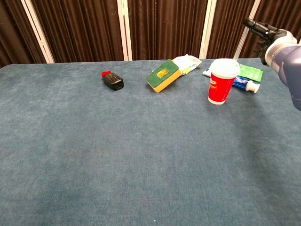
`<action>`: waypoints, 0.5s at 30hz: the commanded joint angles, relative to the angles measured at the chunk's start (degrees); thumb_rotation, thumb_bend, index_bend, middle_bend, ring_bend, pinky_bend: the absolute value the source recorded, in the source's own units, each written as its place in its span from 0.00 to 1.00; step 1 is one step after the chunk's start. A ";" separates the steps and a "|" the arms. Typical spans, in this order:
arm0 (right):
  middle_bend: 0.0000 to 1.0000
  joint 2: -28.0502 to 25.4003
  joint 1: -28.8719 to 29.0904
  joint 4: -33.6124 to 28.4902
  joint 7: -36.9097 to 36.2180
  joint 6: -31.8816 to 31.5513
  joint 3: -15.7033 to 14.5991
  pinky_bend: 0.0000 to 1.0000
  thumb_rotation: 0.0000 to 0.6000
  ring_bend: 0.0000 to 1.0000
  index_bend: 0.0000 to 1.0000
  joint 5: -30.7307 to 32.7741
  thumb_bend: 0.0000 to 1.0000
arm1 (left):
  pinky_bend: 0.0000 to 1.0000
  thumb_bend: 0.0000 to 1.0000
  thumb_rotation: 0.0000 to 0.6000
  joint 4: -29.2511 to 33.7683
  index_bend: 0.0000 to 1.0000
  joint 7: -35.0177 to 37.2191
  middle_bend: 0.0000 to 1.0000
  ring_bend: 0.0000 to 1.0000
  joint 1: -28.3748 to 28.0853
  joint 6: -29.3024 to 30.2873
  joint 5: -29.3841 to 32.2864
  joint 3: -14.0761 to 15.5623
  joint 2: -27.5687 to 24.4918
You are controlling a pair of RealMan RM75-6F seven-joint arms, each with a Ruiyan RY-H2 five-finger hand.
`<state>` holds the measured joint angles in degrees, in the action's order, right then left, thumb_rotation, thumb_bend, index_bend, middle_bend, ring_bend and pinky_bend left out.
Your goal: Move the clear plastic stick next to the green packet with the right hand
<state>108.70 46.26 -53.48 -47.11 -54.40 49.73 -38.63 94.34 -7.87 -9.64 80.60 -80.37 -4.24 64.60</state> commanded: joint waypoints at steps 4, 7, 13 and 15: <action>0.19 0.26 -0.32 -0.46 0.28 -0.02 -0.53 0.00 1.00 0.00 0.62 -0.54 0.21 | 0.00 0.57 1.00 -0.05 0.27 0.09 0.00 0.00 0.00 -0.02 -0.07 0.02 -0.02; 0.19 0.41 -0.51 -0.60 0.20 0.12 -0.59 0.00 1.00 0.00 0.62 -0.51 0.21 | 0.00 0.57 1.00 -0.05 0.27 0.12 0.00 0.00 -0.01 -0.03 -0.09 0.01 -0.02; 0.19 0.44 -1.36 -1.73 0.03 -0.29 -0.84 0.00 1.00 0.00 0.62 -0.85 0.21 | 0.00 0.57 1.00 -0.15 0.27 0.45 0.00 0.00 -0.03 -0.06 -0.25 0.04 -0.07; 0.19 0.25 -1.85 -2.64 -0.06 -0.78 -1.03 0.00 1.00 0.00 0.62 -1.35 0.21 | 0.00 0.57 1.00 -0.19 0.27 0.64 0.00 0.00 -0.03 -0.07 -0.36 0.08 -0.09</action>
<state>109.09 44.76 -55.56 -47.08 -54.83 48.85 -39.62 94.17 -7.27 -9.67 80.53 -80.70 -4.18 64.52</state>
